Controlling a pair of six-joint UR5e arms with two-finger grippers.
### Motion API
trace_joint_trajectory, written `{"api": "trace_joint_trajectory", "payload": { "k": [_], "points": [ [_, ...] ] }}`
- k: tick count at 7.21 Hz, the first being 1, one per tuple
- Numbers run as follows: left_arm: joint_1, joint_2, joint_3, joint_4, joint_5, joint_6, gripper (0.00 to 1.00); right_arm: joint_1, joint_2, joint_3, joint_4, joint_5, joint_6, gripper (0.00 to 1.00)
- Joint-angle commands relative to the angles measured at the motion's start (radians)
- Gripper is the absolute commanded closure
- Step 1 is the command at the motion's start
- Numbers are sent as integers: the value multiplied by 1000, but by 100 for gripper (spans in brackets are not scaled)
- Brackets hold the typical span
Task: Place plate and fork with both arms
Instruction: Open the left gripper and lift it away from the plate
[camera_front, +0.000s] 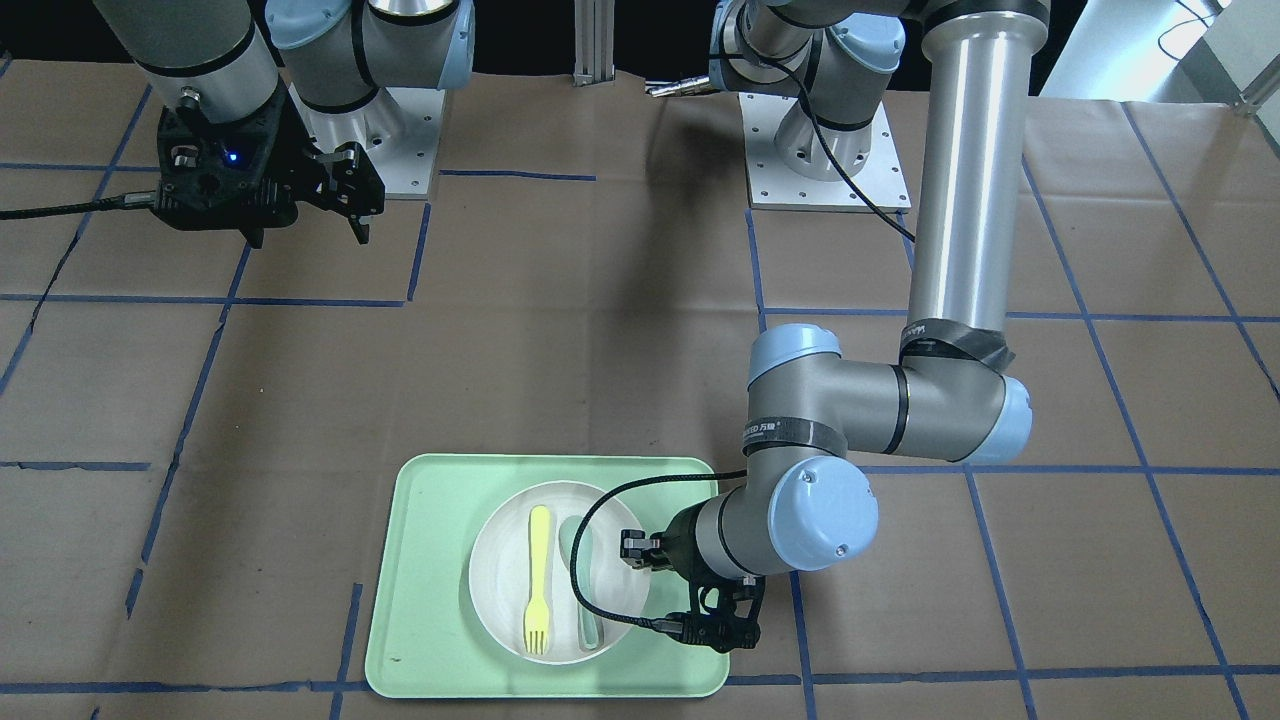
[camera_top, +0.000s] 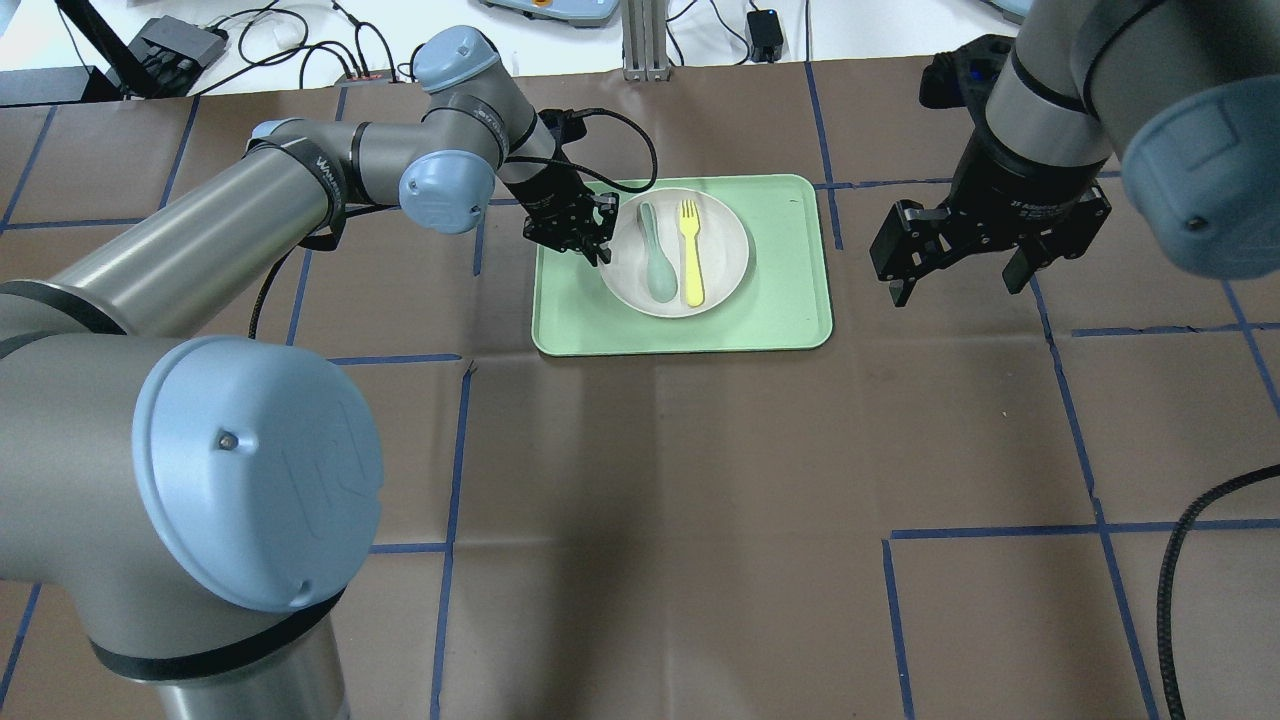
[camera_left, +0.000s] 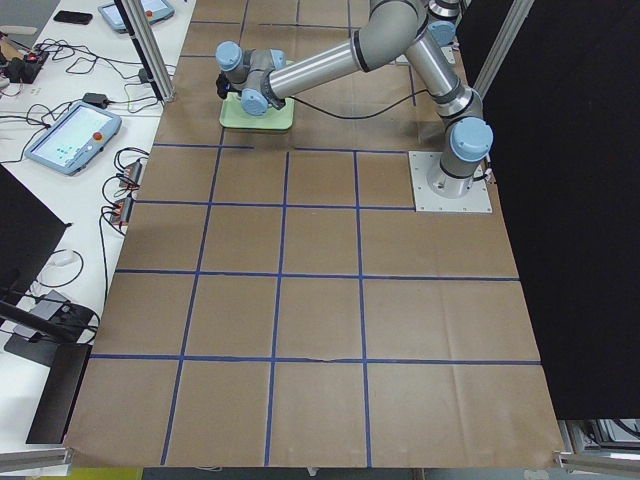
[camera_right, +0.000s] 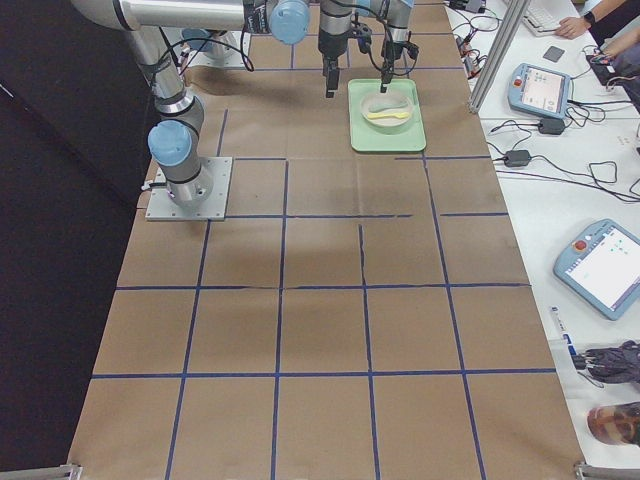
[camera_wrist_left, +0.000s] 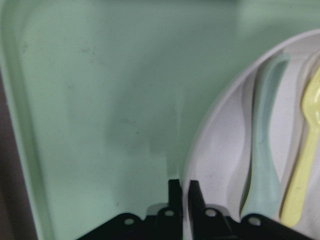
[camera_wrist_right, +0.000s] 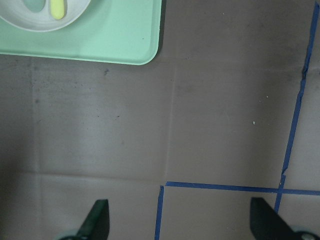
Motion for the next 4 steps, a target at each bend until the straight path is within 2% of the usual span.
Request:
{"api": "trace_joint_trajectory", "payload": {
  "k": [1, 4],
  "points": [
    [3, 107, -32, -68, 49, 0, 0, 0, 0, 1, 0, 0, 1, 0],
    [24, 435, -32, -426, 286, 0, 0, 2, 0, 0, -4, 0, 1, 0]
  ]
}}
